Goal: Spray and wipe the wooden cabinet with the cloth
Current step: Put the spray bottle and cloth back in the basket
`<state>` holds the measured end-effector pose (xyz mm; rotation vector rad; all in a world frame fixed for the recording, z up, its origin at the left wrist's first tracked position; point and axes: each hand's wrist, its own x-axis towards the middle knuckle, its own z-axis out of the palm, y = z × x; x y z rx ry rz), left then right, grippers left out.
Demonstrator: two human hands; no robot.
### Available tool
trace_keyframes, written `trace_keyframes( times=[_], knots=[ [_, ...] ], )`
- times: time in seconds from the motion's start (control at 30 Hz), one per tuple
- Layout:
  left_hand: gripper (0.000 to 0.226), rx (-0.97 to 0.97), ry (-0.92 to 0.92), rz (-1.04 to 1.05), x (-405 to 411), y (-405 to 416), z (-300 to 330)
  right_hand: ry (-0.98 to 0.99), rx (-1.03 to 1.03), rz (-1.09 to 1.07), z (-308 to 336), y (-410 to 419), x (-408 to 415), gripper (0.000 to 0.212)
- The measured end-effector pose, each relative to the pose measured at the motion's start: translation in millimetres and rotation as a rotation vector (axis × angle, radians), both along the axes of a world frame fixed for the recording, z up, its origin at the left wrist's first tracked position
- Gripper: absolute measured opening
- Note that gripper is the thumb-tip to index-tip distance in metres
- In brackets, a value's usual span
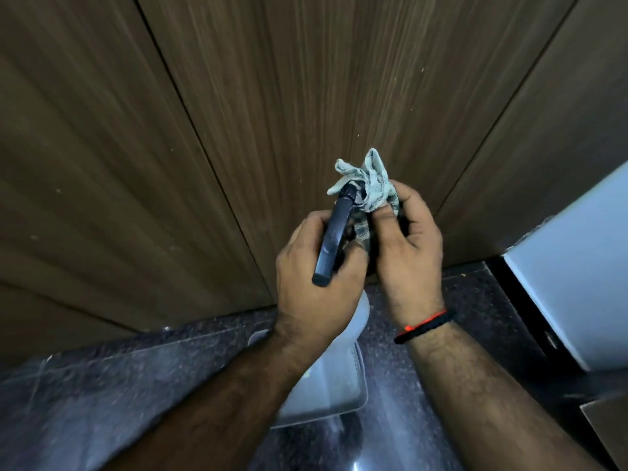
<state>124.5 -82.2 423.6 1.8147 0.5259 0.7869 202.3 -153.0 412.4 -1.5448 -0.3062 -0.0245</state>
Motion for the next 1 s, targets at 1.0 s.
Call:
trace_keyframes(
  times=[1.0],
  knots=[
    [0.063, -0.13, 0.498, 0.019, -120.4, 6.9, -389.7, 1.232, -0.194, 0.171, -388.1, -41.1, -85.2, 0.034]
  ],
)
